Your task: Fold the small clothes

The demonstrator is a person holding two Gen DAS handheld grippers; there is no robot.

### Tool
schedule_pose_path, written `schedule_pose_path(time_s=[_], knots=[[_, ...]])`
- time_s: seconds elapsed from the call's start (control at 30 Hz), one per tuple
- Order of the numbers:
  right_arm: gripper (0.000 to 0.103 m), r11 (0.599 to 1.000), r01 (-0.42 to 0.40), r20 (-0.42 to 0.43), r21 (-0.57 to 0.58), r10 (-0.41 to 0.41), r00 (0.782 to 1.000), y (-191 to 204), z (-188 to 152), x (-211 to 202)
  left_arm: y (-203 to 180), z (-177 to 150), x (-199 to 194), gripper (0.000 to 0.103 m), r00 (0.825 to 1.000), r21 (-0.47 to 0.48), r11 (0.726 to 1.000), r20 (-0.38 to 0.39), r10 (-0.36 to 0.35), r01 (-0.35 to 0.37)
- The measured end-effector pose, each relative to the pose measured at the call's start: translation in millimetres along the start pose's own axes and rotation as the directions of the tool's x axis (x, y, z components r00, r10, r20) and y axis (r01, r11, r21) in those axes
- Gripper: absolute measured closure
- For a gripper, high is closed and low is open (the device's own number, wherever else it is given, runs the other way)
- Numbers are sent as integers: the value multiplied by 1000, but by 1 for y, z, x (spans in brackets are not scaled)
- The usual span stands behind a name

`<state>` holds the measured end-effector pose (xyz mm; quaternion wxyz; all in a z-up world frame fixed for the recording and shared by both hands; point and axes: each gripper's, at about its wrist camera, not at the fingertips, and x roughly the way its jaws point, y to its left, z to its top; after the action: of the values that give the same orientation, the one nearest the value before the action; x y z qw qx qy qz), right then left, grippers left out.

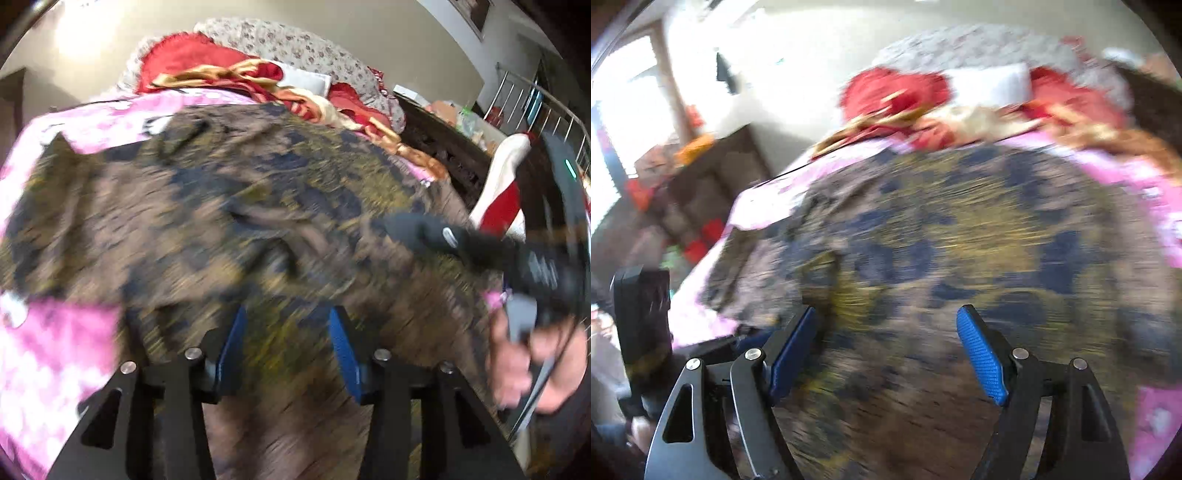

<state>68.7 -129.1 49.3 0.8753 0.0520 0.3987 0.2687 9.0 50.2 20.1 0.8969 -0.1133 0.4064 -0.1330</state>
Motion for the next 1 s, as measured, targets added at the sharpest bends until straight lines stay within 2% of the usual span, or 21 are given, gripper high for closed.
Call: schedule_pose_path(time_s=[0.07, 0.17, 0.3, 0.37, 0.43, 0.47, 0.5, 0.57, 0.6, 0.67, 0.7, 0.87, 1.0], knots=[[15, 1000, -27, 5, 2, 27, 1000, 7, -1, 11, 14, -10, -6, 53, 999, -30, 999, -4, -36, 36], [15, 998, -66, 19, -9, 66, 998, 18, -1, 20, 23, -11, -7, 53, 999, -76, 996, 8, -36, 36], [15, 983, -40, -38, -181, 34, 999, 49, 4, 38, 21, -11, -3, 53, 999, -80, 996, 9, -31, 31], [16, 968, -42, -98, -248, 19, 995, 59, 6, 55, 23, -11, -3, 53, 999, -87, 995, 9, -38, 39], [23, 946, 42, -137, -322, -91, 986, 66, 7, 73, 24, -10, -2, 53, 999, -97, 994, 11, -49, 50], [34, 929, 123, -155, -350, -186, 970, 61, 8, 82, 25, -10, -3, 53, 998, -101, 993, 13, -53, 54], [46, 926, 167, -159, -339, -232, 960, 53, 11, 84, 26, -11, -3, 53, 998, -103, 993, 14, -56, 57], [49, 949, 221, -128, -225, -254, 959, 25, 19, 74, 26, -12, -4, 53, 998, -106, 993, 14, -56, 57], [49, 977, 183, -96, -111, -194, 976, 4, 21, 59, 26, -12, -4, 53, 998, -106, 993, 14, -55, 56], [49, 997, 64, -86, -32, -67, 994, -13, 20, 50, 26, -12, -3, 53, 998, -108, 992, 14, -56, 57], [49, 1000, 1, -106, -22, -3, 994, -17, 17, 51, 26, -12, -4, 52, 998, -110, 992, 14, -59, 60], [49, 996, -69, -141, -48, 61, 988, -13, 7, 65, 27, -12, -4, 52, 998, -116, 991, 15, -65, 66], [49, 994, -96, -107, 45, 100, 989, -22, 10, 74, 27, -11, -3, 51, 998, -112, 992, 12, -62, 63]])
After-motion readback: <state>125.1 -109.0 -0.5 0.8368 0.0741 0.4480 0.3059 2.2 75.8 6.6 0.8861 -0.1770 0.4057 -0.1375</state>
